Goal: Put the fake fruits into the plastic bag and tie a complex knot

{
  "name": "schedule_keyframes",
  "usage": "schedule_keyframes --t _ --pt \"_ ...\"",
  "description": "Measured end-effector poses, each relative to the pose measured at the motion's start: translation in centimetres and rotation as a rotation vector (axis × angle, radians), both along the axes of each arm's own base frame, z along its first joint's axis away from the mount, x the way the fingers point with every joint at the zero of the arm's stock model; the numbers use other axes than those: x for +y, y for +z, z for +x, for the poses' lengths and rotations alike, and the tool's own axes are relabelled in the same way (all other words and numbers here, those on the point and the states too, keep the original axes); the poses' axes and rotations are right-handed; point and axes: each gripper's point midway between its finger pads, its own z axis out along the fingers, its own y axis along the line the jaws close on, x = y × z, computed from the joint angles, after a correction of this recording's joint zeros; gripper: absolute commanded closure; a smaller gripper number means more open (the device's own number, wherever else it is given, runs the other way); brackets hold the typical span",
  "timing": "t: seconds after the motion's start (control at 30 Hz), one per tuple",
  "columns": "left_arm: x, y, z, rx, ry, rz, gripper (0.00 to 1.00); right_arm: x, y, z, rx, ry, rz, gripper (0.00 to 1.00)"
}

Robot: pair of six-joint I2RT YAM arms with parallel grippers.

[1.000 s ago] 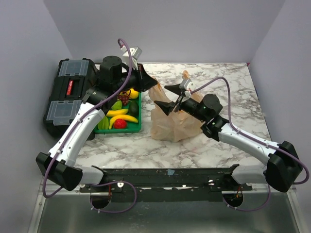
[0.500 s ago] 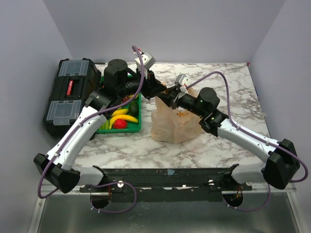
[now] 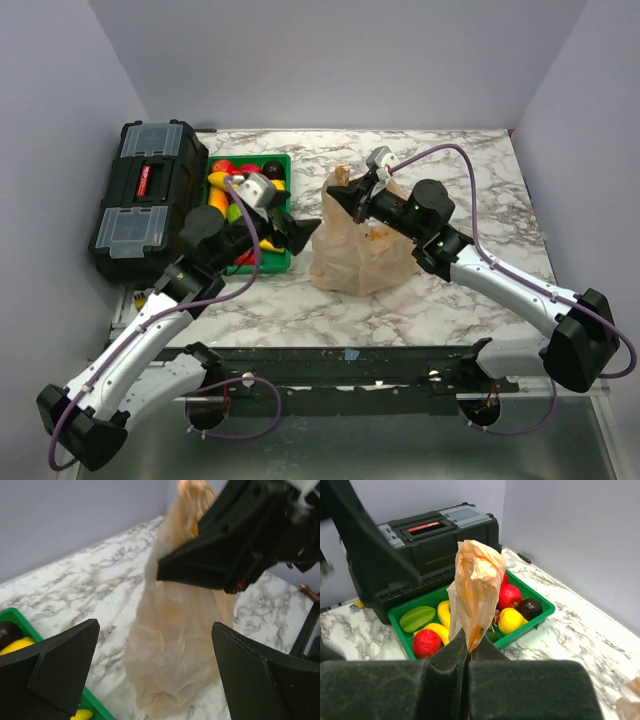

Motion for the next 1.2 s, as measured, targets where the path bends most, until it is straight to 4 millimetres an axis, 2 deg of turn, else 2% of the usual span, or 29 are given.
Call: schedule_keyframes --t 0.03,0.13,0.27,0.43,0.6,0.8,0.97,1.0,1.07,1.17,1.2 --pt "-1.0 -1.7 -0.6 0.01 -0.021 0.005 0.02 -0.1 0.0 0.0 0.011 -0.006 0.008 0.99" --pt "-3.7 -5.0 -0.9 0.055 -0.06 0.017 0.02 -0.1 0.1 0.1 0.036 -0.015 0.028 0.99" --pt "-5.5 -7.1 0.4 0.075 -0.029 -0.013 0.02 -0.4 0.4 -0.2 0.06 -0.017 0.043 0.99" --pt "-7.1 -6.0 1.6 0.016 -0.005 -0.105 0.01 -0.6 0.4 -0.6 0.078 -0.016 0.041 0.99" --pt "-8.7 -5.0 1.4 -0.028 -0.041 -0.165 0.01 -0.8 0.2 -0.6 0.086 -0.021 0.034 0.99" --pt "-9.8 -5.3 1.7 -0.039 -0.06 -0.185 0.02 -0.9 0.5 -0.6 0.083 -0.022 0.037 0.99" --pt "-11.0 -6.8 3.0 -0.017 -0.032 -0.175 0.01 -0.9 0.3 -0.7 0.1 -0.021 0.042 0.99" --pt "-11.2 -7.2 3.3 -0.011 -0.023 -0.167 0.07 -0.8 0.3 -0.7 0.105 -0.021 0.043 0.99" --pt "-11.5 -8.1 4.0 -0.006 -0.001 -0.148 0.32 -0.9 0.2 -0.7 0.115 -0.022 0.044 0.99" --pt "-11.8 -9.1 4.6 -0.004 0.016 -0.124 0.84 -1.0 -0.3 -0.5 0.136 -0.039 0.036 1.0" --pt "-11.8 -9.3 4.7 -0.006 0.018 -0.117 0.91 -1.1 -0.5 -0.4 0.142 -0.047 0.033 0.99"
